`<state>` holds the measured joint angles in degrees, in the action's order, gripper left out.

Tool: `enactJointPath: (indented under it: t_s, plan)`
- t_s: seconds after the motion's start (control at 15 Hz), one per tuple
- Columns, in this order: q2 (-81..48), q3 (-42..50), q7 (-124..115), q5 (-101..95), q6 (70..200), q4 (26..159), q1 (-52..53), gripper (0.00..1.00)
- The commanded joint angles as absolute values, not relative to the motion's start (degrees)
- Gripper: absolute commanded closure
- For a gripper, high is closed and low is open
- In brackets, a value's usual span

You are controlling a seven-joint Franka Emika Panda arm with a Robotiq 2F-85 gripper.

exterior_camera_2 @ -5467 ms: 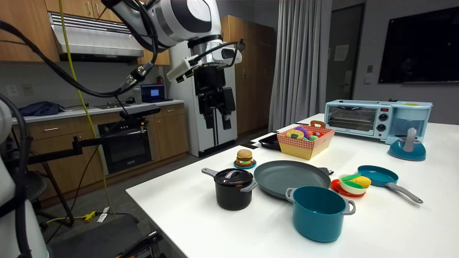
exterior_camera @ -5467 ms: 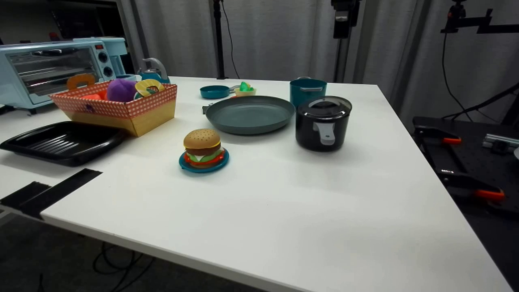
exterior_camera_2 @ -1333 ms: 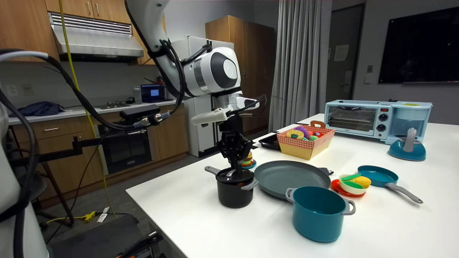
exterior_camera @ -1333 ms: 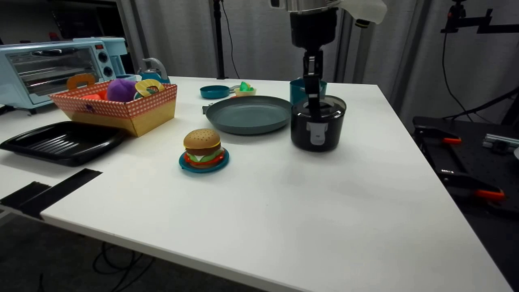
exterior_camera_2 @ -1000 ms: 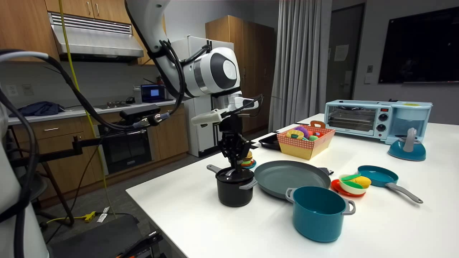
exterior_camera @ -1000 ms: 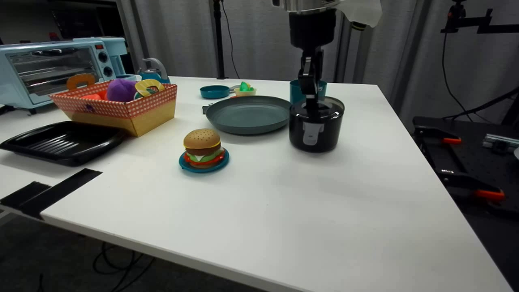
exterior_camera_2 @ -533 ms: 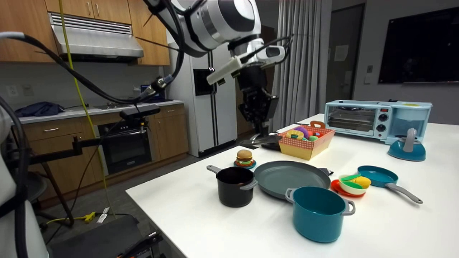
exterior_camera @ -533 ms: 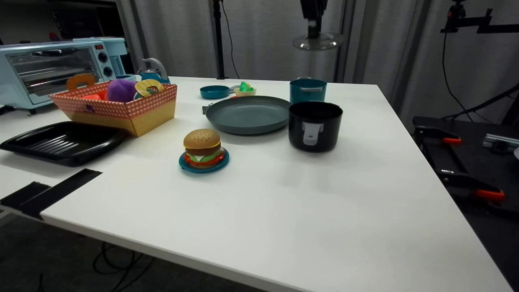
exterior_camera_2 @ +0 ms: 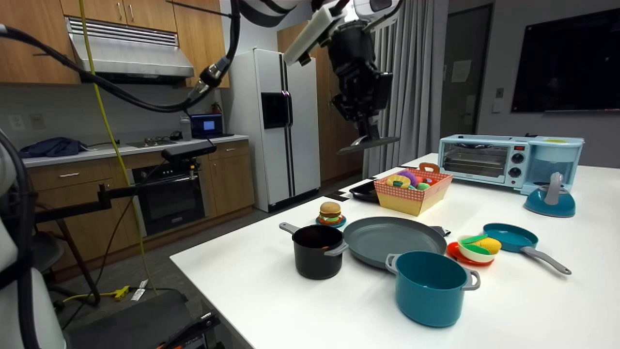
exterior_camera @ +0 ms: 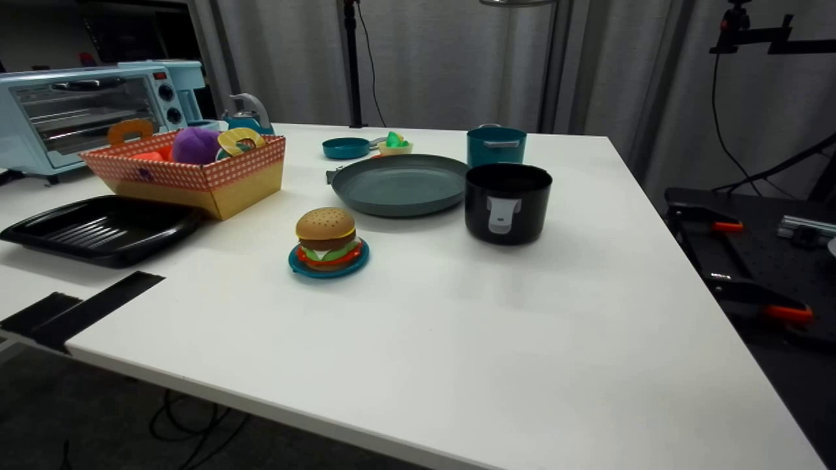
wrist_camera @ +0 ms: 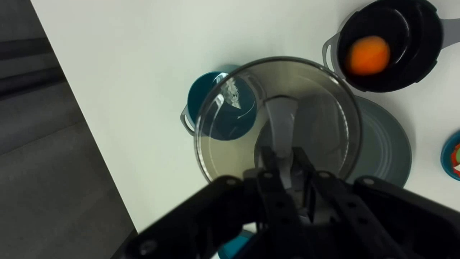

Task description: Transfer the lid from the black pot to the blue pot

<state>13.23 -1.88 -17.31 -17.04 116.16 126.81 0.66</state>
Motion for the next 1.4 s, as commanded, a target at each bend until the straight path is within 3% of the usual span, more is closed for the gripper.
enactJointPath:
  t_s: [0.0, 0.67, 1.33]
  plan:
    - [10.93, -2.39, -19.33, -16.37, 117.12, 125.35, -0.36, 0.96]
    - [-7.28, 2.54, -25.59, -17.08, 127.82, 121.14, -2.58, 0.96]
    - [-11.41, 6.61, -38.27, -18.57, 126.91, 118.7, -1.44, 0.96]
